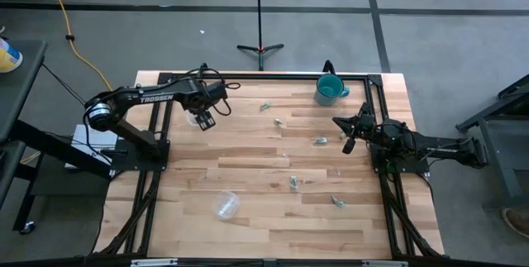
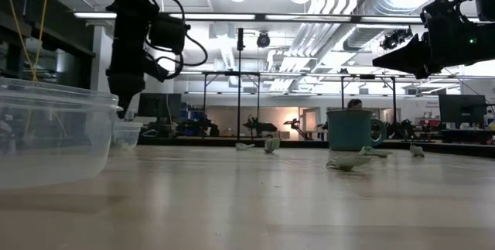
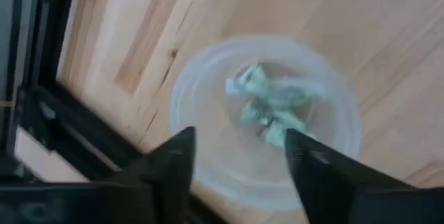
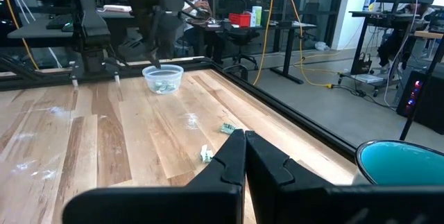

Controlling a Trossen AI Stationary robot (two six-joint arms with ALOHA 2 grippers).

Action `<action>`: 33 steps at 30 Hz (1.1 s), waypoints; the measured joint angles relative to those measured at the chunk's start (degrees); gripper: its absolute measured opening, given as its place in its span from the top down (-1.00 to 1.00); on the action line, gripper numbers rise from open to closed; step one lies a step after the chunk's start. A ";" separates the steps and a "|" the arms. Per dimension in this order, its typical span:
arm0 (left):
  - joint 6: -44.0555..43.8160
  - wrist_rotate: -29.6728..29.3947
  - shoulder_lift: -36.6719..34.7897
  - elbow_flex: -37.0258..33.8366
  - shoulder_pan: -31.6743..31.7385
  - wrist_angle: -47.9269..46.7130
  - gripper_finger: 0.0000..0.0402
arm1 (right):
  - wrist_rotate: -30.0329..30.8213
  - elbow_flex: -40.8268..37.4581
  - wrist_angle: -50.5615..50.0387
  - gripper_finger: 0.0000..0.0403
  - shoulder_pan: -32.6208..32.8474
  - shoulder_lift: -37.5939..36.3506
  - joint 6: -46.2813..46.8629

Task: Pick and place Stevia / Truvia into bins
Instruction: Put the stevia packet into the top transparent container

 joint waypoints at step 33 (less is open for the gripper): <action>10.92 25.53 26.65 19.17 -1.88 39.45 -0.55 | 0.59 0.00 0.20 1.00 0.00 0.13 0.01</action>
